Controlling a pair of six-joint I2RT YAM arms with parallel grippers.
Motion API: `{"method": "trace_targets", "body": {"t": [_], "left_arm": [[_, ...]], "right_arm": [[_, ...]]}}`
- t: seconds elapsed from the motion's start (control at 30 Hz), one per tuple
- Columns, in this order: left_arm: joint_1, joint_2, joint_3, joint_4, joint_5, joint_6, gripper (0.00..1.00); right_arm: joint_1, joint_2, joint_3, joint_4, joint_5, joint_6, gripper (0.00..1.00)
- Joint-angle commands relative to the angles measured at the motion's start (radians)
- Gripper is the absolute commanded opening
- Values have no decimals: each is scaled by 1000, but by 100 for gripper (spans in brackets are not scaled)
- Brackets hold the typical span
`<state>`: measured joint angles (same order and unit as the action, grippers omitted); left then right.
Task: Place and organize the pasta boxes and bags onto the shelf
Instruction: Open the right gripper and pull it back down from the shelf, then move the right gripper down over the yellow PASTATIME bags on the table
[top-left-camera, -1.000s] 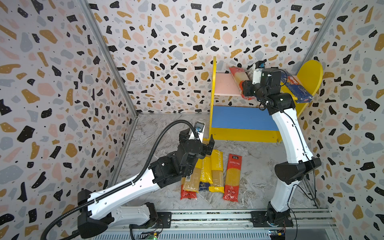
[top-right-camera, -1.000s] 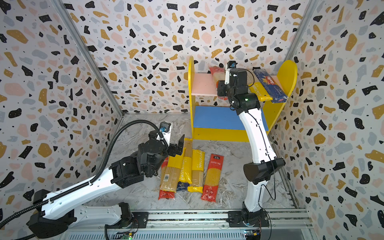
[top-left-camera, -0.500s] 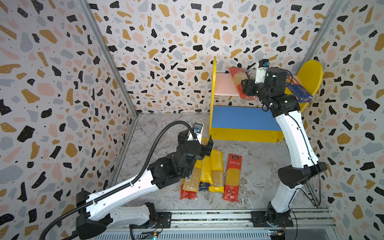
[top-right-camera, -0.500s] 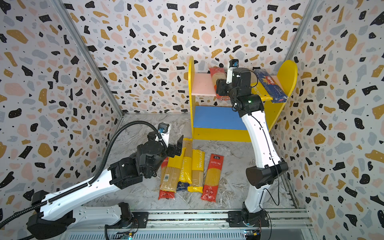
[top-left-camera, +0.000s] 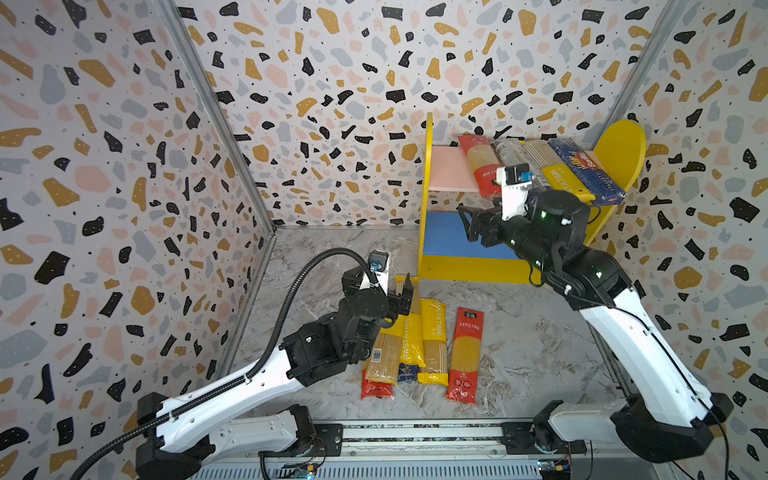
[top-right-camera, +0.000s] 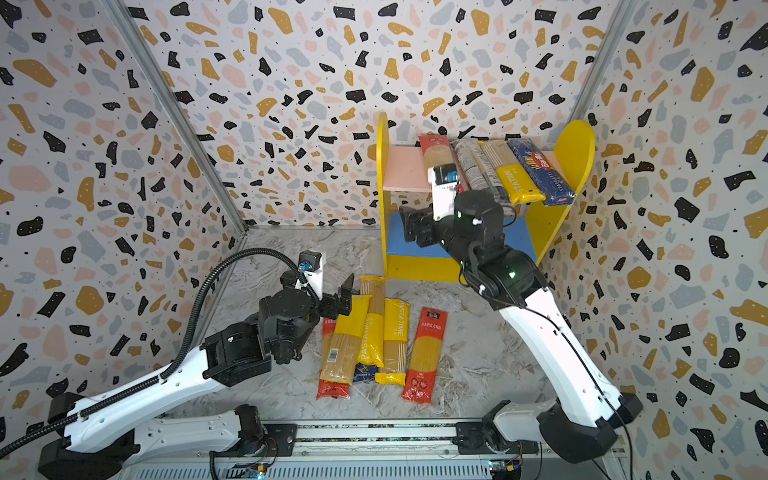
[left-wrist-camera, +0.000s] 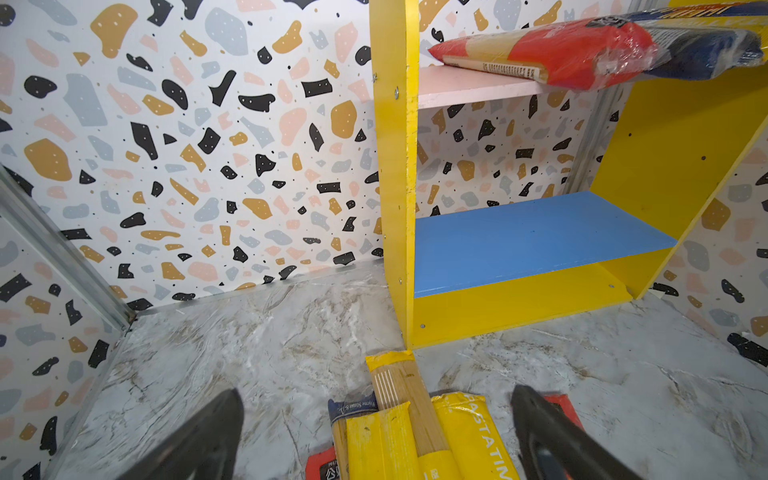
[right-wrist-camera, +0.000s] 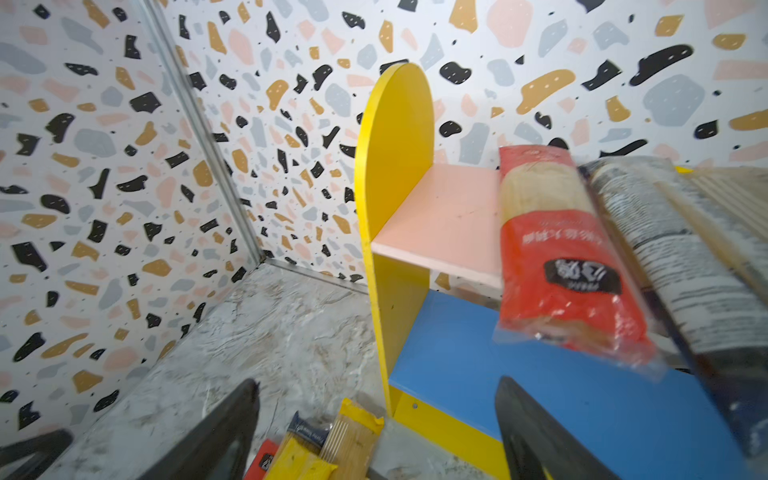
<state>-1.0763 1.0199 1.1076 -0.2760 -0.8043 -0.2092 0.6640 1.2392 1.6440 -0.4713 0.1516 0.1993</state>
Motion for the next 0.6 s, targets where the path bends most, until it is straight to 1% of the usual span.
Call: {"method": "trace_targets", "body": {"t": [0.0,0.1,0.2,0.3,0.37,0.47,0.57], "left_arm": [[6,-38,-33,-22,-26,-53,99],[6,-68,-70,-46,-37,-90,100],[7,-97,-110,-50,-47,-122,100],[10,-98,-131,-51,-50,-146,100],[14,-84,-140,-48,-49,-154,99],[34,-50,-167,-25,-39,-167,99],[89,-11,-197,-6,24,-219,100]], "right_arm": [[42,-93,-173,60,26,66,90],[97,-168,-354,53,49,137,90],[141,-226,-561,86,3,229,91],[202,-257,-716,113,13,301,92],[231,-274,-786,128,22,337,92],[251,-302,-880,190,-11,374,93],[260,-307,-941,235,-15,397,93]]}}
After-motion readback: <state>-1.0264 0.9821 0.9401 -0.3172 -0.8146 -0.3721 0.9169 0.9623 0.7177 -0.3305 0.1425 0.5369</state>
